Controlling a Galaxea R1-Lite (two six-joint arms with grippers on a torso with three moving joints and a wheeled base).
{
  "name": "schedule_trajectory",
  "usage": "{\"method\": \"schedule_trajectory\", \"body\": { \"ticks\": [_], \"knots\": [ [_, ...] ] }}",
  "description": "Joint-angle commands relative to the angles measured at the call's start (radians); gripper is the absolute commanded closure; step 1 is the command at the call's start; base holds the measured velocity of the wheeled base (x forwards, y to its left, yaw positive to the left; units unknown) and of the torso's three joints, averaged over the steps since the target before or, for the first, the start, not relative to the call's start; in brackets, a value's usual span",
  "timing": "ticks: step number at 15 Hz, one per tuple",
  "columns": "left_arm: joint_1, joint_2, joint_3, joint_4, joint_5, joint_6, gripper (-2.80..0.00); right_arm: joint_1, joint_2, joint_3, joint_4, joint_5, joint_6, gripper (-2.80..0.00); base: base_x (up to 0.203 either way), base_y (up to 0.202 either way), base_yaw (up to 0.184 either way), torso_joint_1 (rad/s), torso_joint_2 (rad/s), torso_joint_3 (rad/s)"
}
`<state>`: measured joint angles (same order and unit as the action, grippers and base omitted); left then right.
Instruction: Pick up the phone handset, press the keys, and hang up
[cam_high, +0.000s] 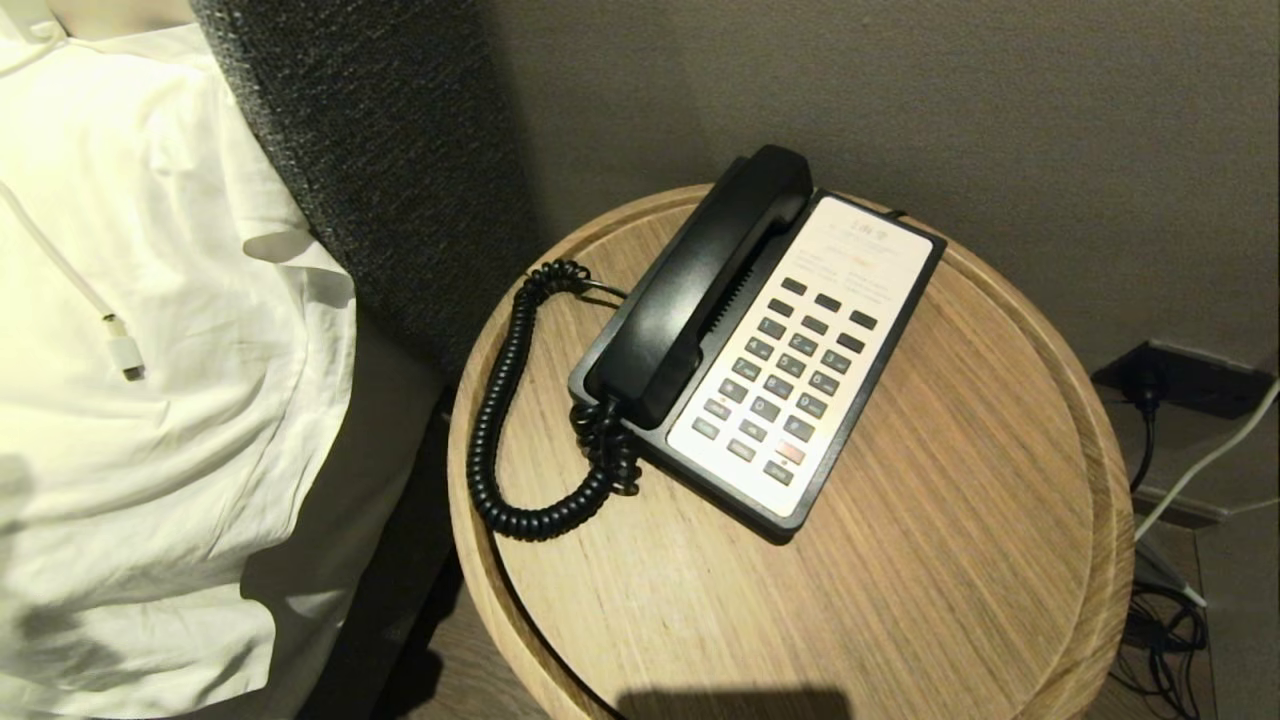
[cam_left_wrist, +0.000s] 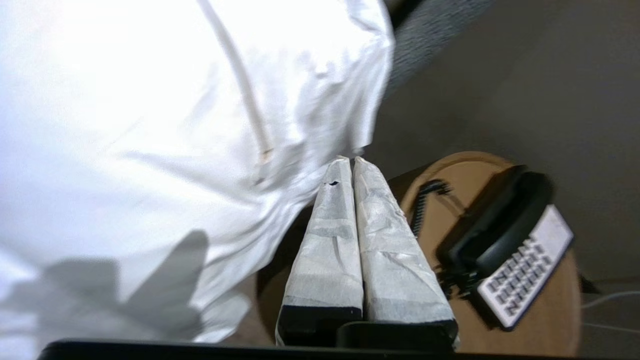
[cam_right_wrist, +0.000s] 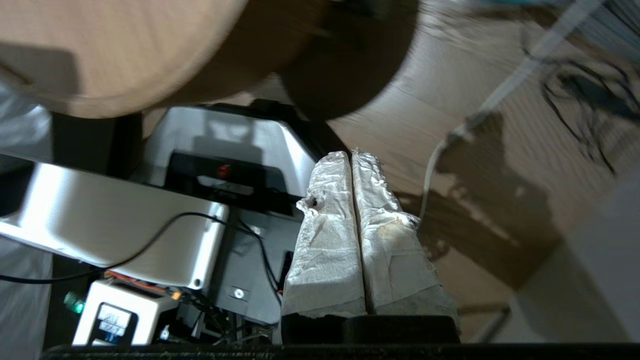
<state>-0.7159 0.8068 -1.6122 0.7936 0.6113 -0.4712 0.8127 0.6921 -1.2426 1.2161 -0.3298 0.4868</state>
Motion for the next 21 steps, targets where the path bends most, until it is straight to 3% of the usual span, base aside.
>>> {"method": "schedule_trajectory", "body": {
  "ticks": [1,4,6,8,9,11,13,16,19,21],
  "knots": [
    [0.086,-0.135,0.029,0.102,-0.005,-0.006,0.00,-0.079,-0.123,0.003,0.071,0.002,0.003,0.00,0.000,0.000,0.000,0.000,0.00,0.000],
    [0.198,-0.299,0.106,0.262,-0.080,0.000,0.00,-0.175,-0.218,-0.002,0.179,0.007,0.001,0.00,0.000,0.000,0.000,0.000,0.00,0.000],
    [0.347,-0.385,0.143,0.353,-0.200,0.006,0.00,-0.210,-0.276,-0.004,0.245,0.009,-0.001,0.00,0.000,0.000,0.000,0.000,0.00,0.000],
    [0.499,-0.435,0.140,0.434,-0.365,0.016,0.00,-0.256,-0.323,-0.001,0.307,0.024,-0.002,0.00,0.000,0.000,0.000,0.000,0.00,0.000],
    [0.555,-0.451,0.137,0.459,-0.440,0.019,0.00,-0.283,-0.332,-0.004,0.312,0.040,-0.003,0.00,0.000,0.000,0.000,0.000,0.00,0.000],
    [0.631,-0.505,0.148,0.503,-0.522,0.034,0.00,-0.352,-0.351,-0.005,0.314,0.086,-0.020,0.00,0.000,0.000,0.000,0.000,0.00,0.000],
    [0.672,-0.554,0.164,0.553,-0.596,0.045,0.00,-0.427,-0.381,-0.005,0.314,0.155,-0.060,0.00,0.000,0.000,0.000,0.000,0.00,0.000],
    [0.696,-0.604,0.217,0.561,-0.615,0.063,0.00,-0.523,-0.408,-0.005,0.314,0.234,-0.101,0.00,0.000,0.000,0.000,0.000,0.00,0.000],
    [0.716,-0.680,0.274,0.590,-0.643,0.119,0.00,-0.548,-0.408,-0.020,0.314,0.239,-0.102,0.00,0.000,0.000,0.000,0.000,0.00,0.000],
    [0.717,-0.702,0.289,0.622,-0.644,0.126,0.00,-0.636,-0.403,-0.044,0.314,0.272,-0.118,0.00,0.000,0.000,0.000,0.000,0.00,0.000]
  ]
}}
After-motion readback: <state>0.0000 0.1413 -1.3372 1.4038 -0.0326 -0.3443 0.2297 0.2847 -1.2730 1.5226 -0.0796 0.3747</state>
